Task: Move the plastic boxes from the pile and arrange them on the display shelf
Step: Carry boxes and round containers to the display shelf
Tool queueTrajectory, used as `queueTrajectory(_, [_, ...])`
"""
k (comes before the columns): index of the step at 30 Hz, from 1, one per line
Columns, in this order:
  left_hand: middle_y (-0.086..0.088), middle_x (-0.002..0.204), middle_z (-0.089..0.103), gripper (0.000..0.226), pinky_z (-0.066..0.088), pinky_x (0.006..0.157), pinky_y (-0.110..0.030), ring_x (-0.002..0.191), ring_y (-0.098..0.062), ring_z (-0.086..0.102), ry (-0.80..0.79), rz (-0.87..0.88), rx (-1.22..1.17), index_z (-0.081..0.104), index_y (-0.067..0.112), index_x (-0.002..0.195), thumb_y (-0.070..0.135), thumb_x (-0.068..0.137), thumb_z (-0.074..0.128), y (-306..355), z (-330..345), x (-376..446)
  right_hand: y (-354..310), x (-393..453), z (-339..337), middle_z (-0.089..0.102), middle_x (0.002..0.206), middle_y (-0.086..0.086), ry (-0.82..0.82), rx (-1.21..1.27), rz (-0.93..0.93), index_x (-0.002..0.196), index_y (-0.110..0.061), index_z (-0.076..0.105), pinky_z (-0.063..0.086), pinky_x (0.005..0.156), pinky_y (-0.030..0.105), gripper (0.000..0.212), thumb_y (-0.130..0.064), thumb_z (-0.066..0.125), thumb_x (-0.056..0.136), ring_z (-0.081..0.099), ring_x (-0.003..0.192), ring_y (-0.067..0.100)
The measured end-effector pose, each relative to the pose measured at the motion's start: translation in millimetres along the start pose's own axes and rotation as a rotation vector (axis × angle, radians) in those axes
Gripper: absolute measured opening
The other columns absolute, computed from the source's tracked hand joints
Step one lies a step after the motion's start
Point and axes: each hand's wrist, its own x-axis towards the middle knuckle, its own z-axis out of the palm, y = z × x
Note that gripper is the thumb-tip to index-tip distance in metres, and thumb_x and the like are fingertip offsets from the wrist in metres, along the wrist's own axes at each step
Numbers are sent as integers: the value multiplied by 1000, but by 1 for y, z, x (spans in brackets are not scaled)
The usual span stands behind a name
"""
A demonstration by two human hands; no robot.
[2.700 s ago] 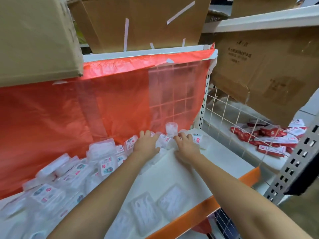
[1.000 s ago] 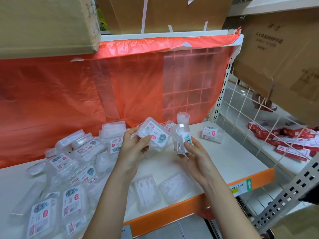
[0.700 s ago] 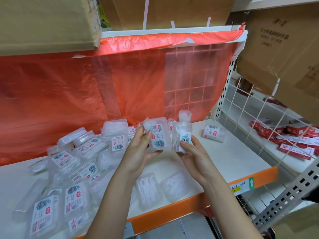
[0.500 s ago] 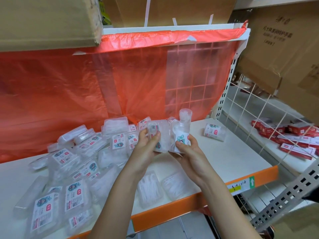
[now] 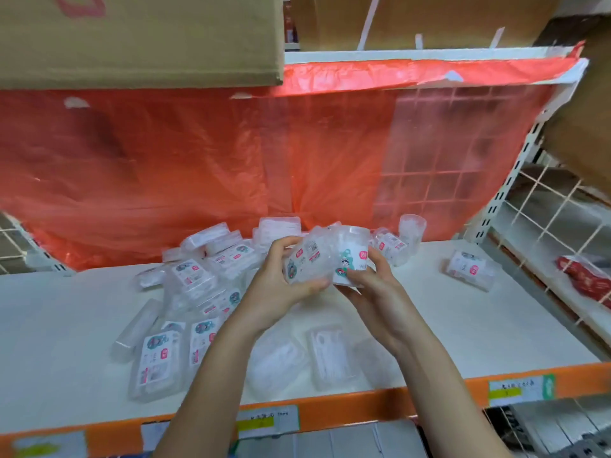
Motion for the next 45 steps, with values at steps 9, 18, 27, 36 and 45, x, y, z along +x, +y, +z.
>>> queueTrajectory(9, [13, 118, 32, 61, 36, 78, -8, 107, -1, 42, 139, -34, 472, 32, 40, 118, 37, 76, 76, 0, -140, -53, 34, 13, 101, 66, 114, 10, -257, -98, 92, 128, -3, 49, 55, 83, 27, 60, -3, 66, 70, 67, 98, 18])
queueTrajectory(18, [2, 118, 30, 65, 28, 83, 5, 103, 12, 42, 209, -128, 639, 32, 26, 118, 18, 70, 74, -14, -305, -172, 132, -13, 262, 69, 107, 10, -488, -141, 249, 119, -9, 54, 53, 73, 21, 63, -1, 70, 59, 67, 93, 17])
queueTrajectory(27, [9, 117, 36, 66, 31, 86, 1, 98, 14, 43, 380, -201, 728, 43, 20, 126, 20, 72, 81, -41, -448, -289, 233, -46, 412, 71, 90, 10, -622, -131, 391, 111, -11, 51, 55, 67, 22, 51, 18, 60, 70, 70, 78, 18])
queueTrajectory(36, [9, 119, 39, 67, 40, 90, -16, 104, -1, 48, 539, -313, 675, 43, 24, 129, 25, 73, 80, -69, -547, -360, 316, -52, 527, 65, 103, 14, -769, -244, 467, 122, -10, 47, 52, 64, 16, 54, 16, 61, 76, 68, 80, 15])
queueTrajectory(45, [6, 119, 41, 68, 35, 88, -6, 108, -4, 45, 550, -294, 779, 45, 21, 130, 28, 73, 81, -97, -697, -361, 387, -16, 657, 61, 117, 20, -792, -258, 430, 130, -7, 43, 50, 88, 29, 70, 13, 70, 68, 63, 97, 24])
